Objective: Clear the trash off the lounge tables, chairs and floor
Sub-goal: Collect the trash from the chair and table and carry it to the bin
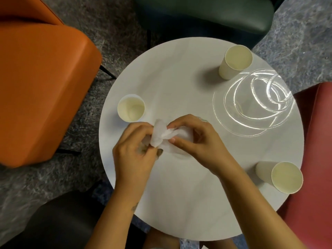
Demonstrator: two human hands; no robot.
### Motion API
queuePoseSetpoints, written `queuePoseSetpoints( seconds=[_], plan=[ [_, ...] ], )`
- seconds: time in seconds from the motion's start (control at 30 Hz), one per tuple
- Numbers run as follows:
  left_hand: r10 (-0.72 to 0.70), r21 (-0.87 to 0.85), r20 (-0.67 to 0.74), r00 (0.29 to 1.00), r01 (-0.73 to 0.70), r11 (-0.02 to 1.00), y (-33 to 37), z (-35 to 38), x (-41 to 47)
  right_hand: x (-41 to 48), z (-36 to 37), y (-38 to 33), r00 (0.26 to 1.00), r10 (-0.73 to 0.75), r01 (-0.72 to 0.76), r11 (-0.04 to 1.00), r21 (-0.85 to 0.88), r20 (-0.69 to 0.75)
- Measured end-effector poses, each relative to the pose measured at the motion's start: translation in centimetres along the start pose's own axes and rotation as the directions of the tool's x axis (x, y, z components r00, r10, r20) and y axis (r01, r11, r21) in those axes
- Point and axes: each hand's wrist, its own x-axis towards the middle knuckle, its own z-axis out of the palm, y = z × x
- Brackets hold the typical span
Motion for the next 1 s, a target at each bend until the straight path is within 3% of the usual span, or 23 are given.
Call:
queuePoseSetpoints(
  seconds=[0.13, 0.27, 0.37, 0.43, 0.5, 0.6, 0.77, 1.0],
  plan=[
    [-0.045, 0.269, -0.127, 0.991, 0.078, 0.96, -2.6, -0.7, -1.1, 0.0, 2.6, 0.8, 0.999, -0.017, 0.017, 0.999, -0.03, -0.027],
    [-0.089, 0.389, -0.087, 0.992, 0.116, 0.914, -4.5, -0.1, -2.5, -0.7, 4.9, 2.3, 0.951, 0.057, -0.044, 0.998, 0.05, -0.304],
    [-0.134, 0.439, -0.027, 0.991, 0.132, 0.889, -5.6, 0.3, -3.3, -1.2, 6.0, 3.7, 0.937, -0.122, 0.046, 0.972, -0.232, -0.329],
    [-0.167, 0.457, -0.011, 0.986, 0.153, 0.876, -6.1, 0.4, -3.7, -1.2, 6.5, 4.4, 0.918, -0.298, 0.129, 0.849, -0.513, -0.262],
    [-0.201, 0.435, -0.049, 0.978, 0.202, 0.878, -6.3, 0.4, -4.1, -0.9, 6.8, 4.8, 0.911, -0.369, 0.141, 0.7, -0.701, -0.185],
    [-0.237, 0.342, -0.109, 0.965, 0.261, 0.903, -6.3, 0.1, -4.5, -0.9, 7.1, 4.6, 0.956, -0.282, 0.102, 0.57, -0.815, -0.078],
    [-0.236, 0.375, 0.043, 0.971, 0.203, 0.905, -6.5, 0.0, -4.5, -0.8, 7.6, 4.1, 0.994, -0.109, 0.045, 0.48, -0.876, -0.009],
    [-0.332, 0.229, 0.123, 0.935, 0.299, 0.927, -6.9, 0.1, -4.6, -0.1, 7.9, 4.7, 0.99, 0.119, 0.035, 0.359, -0.933, 0.083]
  ],
)
